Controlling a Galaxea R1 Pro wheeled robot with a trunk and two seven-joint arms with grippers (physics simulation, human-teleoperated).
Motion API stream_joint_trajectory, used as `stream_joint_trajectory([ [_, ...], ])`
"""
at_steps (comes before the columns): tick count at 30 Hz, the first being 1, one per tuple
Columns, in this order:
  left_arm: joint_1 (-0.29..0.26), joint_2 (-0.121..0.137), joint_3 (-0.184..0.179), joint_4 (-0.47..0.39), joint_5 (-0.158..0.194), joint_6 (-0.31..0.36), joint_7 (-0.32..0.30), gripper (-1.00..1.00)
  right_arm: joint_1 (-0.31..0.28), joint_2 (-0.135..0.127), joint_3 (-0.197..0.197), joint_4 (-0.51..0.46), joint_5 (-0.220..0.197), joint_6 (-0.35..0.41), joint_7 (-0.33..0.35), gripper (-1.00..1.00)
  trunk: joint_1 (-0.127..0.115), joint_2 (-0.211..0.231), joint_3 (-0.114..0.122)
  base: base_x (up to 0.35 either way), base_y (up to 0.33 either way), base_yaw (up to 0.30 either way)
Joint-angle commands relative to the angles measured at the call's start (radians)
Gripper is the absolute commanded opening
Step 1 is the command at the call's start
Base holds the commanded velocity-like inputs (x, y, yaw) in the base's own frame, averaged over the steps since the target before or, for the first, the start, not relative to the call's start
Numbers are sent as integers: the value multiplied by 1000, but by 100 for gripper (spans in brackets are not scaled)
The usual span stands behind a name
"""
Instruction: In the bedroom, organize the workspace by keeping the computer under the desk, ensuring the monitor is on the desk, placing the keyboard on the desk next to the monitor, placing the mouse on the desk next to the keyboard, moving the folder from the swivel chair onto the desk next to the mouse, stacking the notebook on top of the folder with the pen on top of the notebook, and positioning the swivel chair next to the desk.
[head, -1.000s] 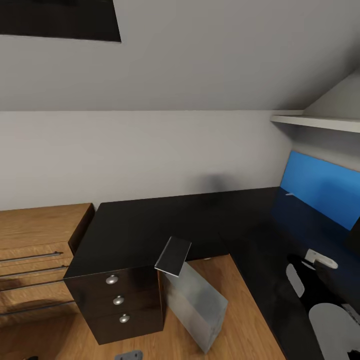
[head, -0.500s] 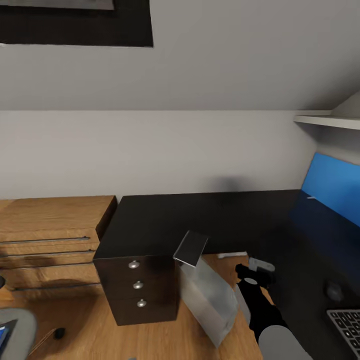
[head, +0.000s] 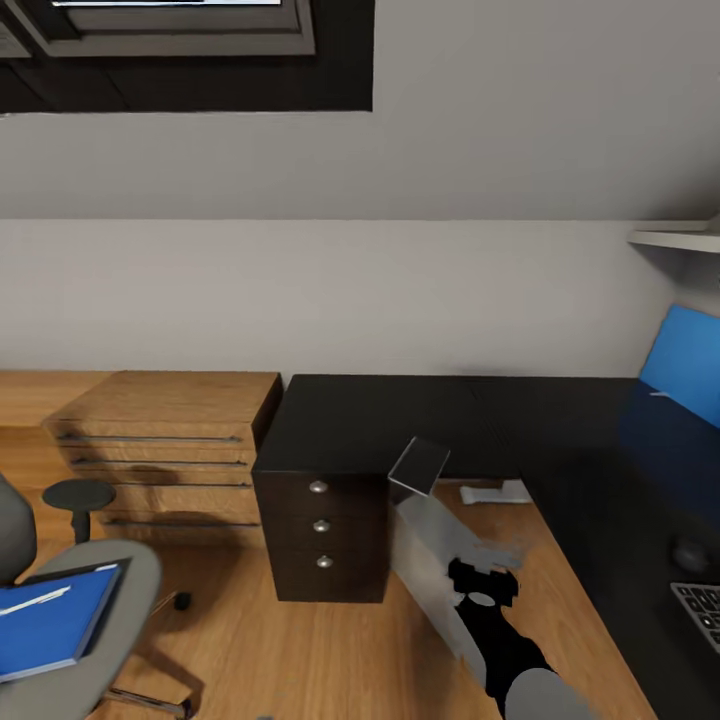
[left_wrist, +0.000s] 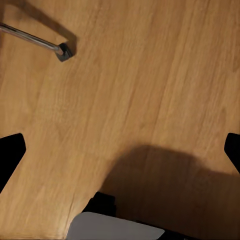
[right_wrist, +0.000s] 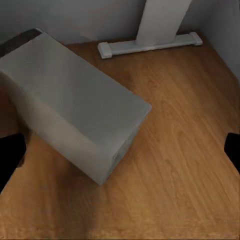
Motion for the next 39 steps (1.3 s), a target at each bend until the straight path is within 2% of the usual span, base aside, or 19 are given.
stream_joint_trajectory([
  [1, -1, 1, -4, -2, 5, 4, 7, 100, -1, 3, -4, 81, 8, -77, 34, 100, -1, -1, -1, -331, 118, 12],
  [4, -1, 1, -4, -2, 5, 3, 7, 100, -1, 5, -2, 177, 10, -174, 81, 100, -1, -1, -1, -331, 120, 7],
  [7, -1, 0, -4, -2, 5, 4, 7, 100, -1, 6, -3, 250, 12, -226, 109, 100, -1, -1, -1, -331, 119, 3],
  [12, -1, -1, -4, -2, 5, 3, 7, 100, -1, 5, -7, 326, 9, -258, 123, 100, -1, -1, -1, -209, 53, 1],
  [13, -1, -1, -4, -2, 5, 3, 7, 100, 0, -2, -10, 412, 6, -317, 128, 100, -4, 6, 2, -12, 3, 0],
  [15, -1, -1, -4, -2, 5, 4, 7, 100, 4, -4, -10, 434, 5, -330, 129, 100, -12, 20, 8, -6, 1, 0],
  [18, 0, -1, -4, 0, 6, 6, 7, 100, 13, -4, -10, 448, 5, -337, 135, 100, -24, 41, 18, -2, 1, 0],
  [19, 1, -3, -3, 27, 14, 11, 7, 100, 19, -8, -9, 455, 6, -397, 159, 100, -27, 48, 20, 0, 0, 131],
  [20, 1, -3, -3, 39, 15, 9, 7, 100, 19, -10, -8, 456, 6, -406, 160, 100, -31, 55, 22, 0, 0, 140],
  [22, 1, 1, -2, 189, 14, -35, -89, 100, 20, -11, -7, 458, 7, -449, 163, 100, -39, 69, 27, 0, 0, 203],
  [25, 1, 5, -1, 285, 12, -96, -173, 100, 21, -10, -7, 461, 7, -481, 164, 100, -50, 90, 36, 0, 0, 243],
  [27, 1, 6, -1, 321, 12, -141, -205, 100, 21, -9, -7, 463, 8, -507, 165, 100, -58, 104, 42, 0, 0, 265],
  [29, 1, 6, -1, 343, 11, -186, -224, 100, 21, -9, -8, 466, 8, -534, 165, 100, -66, 118, 48, 0, 0, 274],
  [39, 1, 6, -1, 358, 11, -225, -237, 100, 22, -8, -7, 470, 10, -553, 165, 100, -104, 188, 79, 0, 0, 279],
])
